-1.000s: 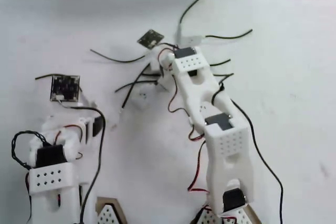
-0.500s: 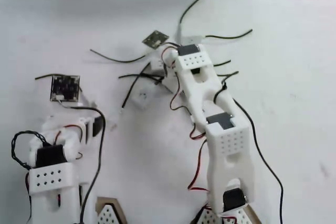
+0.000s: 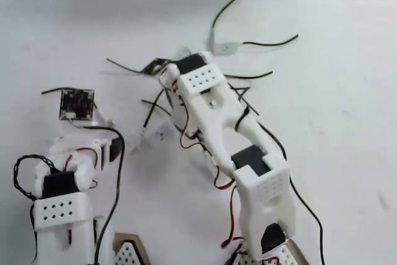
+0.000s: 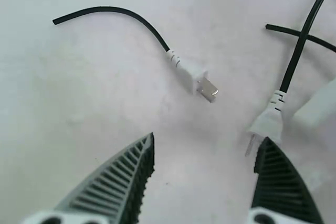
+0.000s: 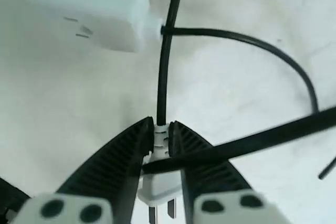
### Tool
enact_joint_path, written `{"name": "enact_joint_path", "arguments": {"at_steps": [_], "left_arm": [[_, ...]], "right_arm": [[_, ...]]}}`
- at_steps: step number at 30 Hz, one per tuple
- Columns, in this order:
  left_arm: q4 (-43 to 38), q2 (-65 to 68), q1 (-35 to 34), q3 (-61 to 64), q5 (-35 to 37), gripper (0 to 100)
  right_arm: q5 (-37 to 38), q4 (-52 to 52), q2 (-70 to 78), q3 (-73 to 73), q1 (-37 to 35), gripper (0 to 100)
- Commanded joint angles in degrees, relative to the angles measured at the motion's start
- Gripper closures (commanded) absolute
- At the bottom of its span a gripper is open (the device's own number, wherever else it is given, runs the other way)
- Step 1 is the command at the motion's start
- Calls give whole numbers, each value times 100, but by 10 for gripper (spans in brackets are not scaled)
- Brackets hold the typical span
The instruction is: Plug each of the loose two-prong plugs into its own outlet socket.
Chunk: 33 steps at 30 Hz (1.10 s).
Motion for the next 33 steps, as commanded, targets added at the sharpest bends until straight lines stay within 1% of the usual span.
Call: {"name": "enact_joint_path", "arguments": {"at_steps": [1,3,7,8,10,14,18,22,28,33], "left_arm": [[-97,-101,-40,-35,9,699],[-97,-101,-40,-35,9,699],[-97,-101,-31,-35,9,699],[-97,-101,-31,-35,9,699],[-97,-101,-31,-35,9,699],[-97,-101,-40,-35,9,699],[-105,-101,-40,-26,9,699],[-105,-101,-40,-26,9,699],[-105,-101,-48,-26,9,699],[-105,-101,-40,-18,9,699]], "right_arm": [[-53,92,-435,193,-119,981],[-53,22,-435,316,-110,957],[-9,259,-435,510,-57,790],[-9,277,-444,510,-48,774],[9,277,-497,519,13,782],[325,277,-927,765,127,827],[352,259,-1727,1380,286,832],[352,-13,-2273,2066,514,830],[352,-752,-2360,2884,514,829],[360,-1042,-2352,2989,488,829]]}}
